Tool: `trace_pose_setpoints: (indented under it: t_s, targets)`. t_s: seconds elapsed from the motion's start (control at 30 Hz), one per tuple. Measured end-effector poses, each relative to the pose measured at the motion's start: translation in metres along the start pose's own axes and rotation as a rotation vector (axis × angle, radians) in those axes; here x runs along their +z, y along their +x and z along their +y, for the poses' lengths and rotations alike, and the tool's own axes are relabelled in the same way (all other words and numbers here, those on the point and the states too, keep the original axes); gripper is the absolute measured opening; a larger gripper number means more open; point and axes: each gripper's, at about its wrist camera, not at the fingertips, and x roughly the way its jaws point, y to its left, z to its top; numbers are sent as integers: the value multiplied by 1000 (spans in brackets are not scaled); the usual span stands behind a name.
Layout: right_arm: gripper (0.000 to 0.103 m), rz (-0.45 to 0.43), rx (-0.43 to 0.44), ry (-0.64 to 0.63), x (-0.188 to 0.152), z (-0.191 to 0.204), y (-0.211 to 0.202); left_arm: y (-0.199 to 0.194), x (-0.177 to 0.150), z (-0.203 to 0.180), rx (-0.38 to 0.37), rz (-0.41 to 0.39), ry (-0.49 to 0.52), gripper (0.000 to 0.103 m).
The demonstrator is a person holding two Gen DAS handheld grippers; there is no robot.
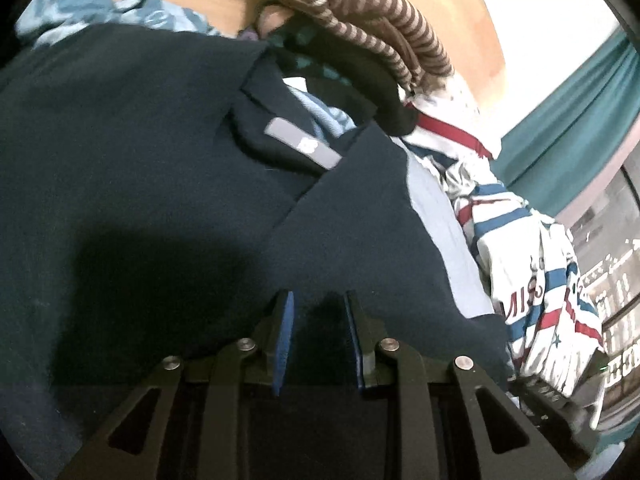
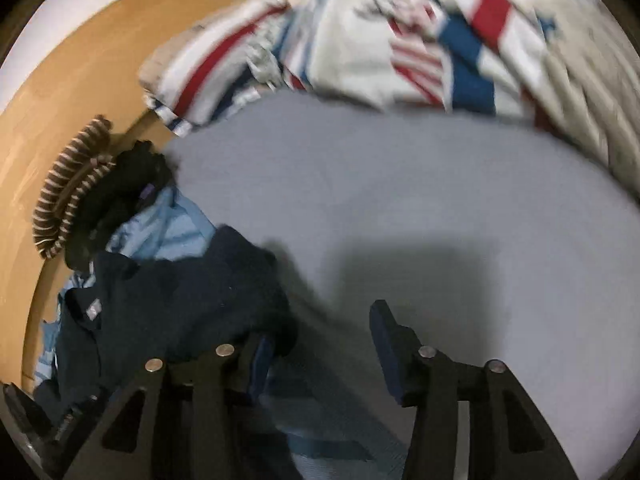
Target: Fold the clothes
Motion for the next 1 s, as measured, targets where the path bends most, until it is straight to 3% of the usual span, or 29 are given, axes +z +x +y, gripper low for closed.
trace_pose_setpoints:
  t_s: [0.1, 0.23, 0.3, 0.4, 0.5, 0.6, 0.8, 0.9, 0.93, 0.97, 1.0]
  targets:
    - [52, 33, -6, 18, -7, -3, 11, 2, 10, 3, 23, 25, -56, 26]
    - [52, 25, -4, -49, -10, 7, 14, 16, 20, 7, 90, 67, -107, 25]
    - [44, 15, -97, -122, -11, 15, 15, 21, 30, 4, 145, 88, -122, 25]
    - [44, -88, -313, -309, -15, 41, 2, 32, 50, -6, 274, 116, -104, 25]
    - [42, -212, -429, -480, -18, 70, -16, 62, 66, -19, 405, 223, -9, 25]
    - [42, -277, -486, -550, -22, 79, -20, 84, 75, -27, 484, 286, 88, 25]
    - [44, -390, -590, -630, -23, 91, -25, 92, 95, -11, 451, 401, -34, 25]
    - [54, -438, -575, -590, -19, 91, -35, 95, 96, -12, 459, 411, -14, 25]
    - [59, -398, -517, -524, -12, 84, -35, 96, 96, -13, 463, 416, 0, 25]
    - [57, -319, -402, -417, -5, 69, -34, 96, 96, -14, 466, 421, 9, 25]
    - [55, -224, -232, -271, 2, 46, -30, 98, 97, -13, 464, 431, 10, 25]
